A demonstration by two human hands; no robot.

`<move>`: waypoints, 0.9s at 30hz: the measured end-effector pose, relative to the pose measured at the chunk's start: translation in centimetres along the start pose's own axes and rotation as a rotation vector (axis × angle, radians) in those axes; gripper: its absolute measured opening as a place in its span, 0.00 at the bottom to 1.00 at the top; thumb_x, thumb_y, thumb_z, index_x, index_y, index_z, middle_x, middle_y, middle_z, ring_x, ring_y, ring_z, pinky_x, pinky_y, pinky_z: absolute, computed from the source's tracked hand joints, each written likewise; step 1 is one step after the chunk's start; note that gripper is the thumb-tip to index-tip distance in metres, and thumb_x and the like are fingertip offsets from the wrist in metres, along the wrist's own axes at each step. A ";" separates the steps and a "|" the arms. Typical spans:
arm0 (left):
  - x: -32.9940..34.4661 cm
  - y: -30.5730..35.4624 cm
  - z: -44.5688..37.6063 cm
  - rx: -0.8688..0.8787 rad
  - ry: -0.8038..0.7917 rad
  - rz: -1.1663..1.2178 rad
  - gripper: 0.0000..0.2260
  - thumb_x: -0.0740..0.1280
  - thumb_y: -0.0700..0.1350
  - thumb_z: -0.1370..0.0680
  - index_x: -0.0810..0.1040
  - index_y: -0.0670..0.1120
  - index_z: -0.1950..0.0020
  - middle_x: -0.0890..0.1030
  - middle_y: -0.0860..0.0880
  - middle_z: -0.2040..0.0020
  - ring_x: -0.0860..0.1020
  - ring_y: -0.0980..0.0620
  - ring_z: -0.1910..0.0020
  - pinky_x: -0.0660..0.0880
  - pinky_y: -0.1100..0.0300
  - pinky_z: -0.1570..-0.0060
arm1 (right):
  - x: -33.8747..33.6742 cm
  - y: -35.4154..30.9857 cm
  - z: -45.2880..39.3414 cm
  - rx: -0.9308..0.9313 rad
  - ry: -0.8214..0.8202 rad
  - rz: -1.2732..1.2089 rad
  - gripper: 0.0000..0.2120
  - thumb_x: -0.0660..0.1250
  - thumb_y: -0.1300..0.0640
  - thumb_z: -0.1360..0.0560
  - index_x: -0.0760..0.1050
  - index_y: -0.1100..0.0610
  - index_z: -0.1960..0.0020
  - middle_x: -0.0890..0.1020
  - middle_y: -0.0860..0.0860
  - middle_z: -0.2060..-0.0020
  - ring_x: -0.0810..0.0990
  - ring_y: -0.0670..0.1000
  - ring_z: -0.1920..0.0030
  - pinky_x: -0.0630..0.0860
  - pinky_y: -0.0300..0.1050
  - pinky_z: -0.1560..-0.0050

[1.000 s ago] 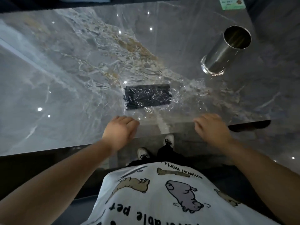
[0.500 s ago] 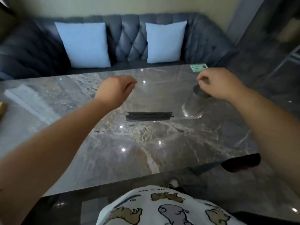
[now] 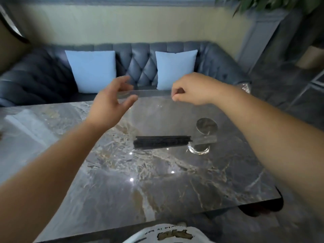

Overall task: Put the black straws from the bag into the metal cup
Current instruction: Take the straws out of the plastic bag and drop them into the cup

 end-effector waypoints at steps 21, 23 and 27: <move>8.7 -9.1 4.6 -0.467 -0.065 0.137 0.07 0.64 0.50 0.20 0.80 0.57 0.46 0.83 0.56 0.60 0.80 0.59 0.59 0.73 0.61 0.62 | -5.3 10.3 -0.8 0.183 0.066 -0.280 0.03 0.70 0.56 0.26 0.81 0.55 0.55 0.86 0.50 0.58 0.83 0.49 0.55 0.76 0.45 0.46; 8.5 -8.6 4.1 -0.456 -0.048 0.144 0.07 0.64 0.50 0.20 0.80 0.58 0.47 0.83 0.56 0.61 0.80 0.61 0.63 0.73 0.62 0.66 | -4.8 11.6 -0.4 0.205 0.071 -0.303 0.03 0.71 0.57 0.27 0.82 0.55 0.54 0.86 0.51 0.58 0.82 0.46 0.56 0.76 0.43 0.48; 8.6 -7.9 3.2 -0.472 -0.038 0.147 0.07 0.64 0.51 0.20 0.80 0.59 0.47 0.83 0.54 0.62 0.78 0.61 0.69 0.74 0.58 0.70 | -3.9 13.8 0.4 0.253 0.098 -0.370 0.02 0.71 0.57 0.27 0.81 0.55 0.55 0.85 0.48 0.61 0.81 0.45 0.58 0.75 0.43 0.49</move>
Point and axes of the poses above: each hand's wrist, its own z-axis away from the middle knuckle, its own x-axis out of the palm, y = z × x, the point moved 6 cm from there along -z, towards the middle knuckle
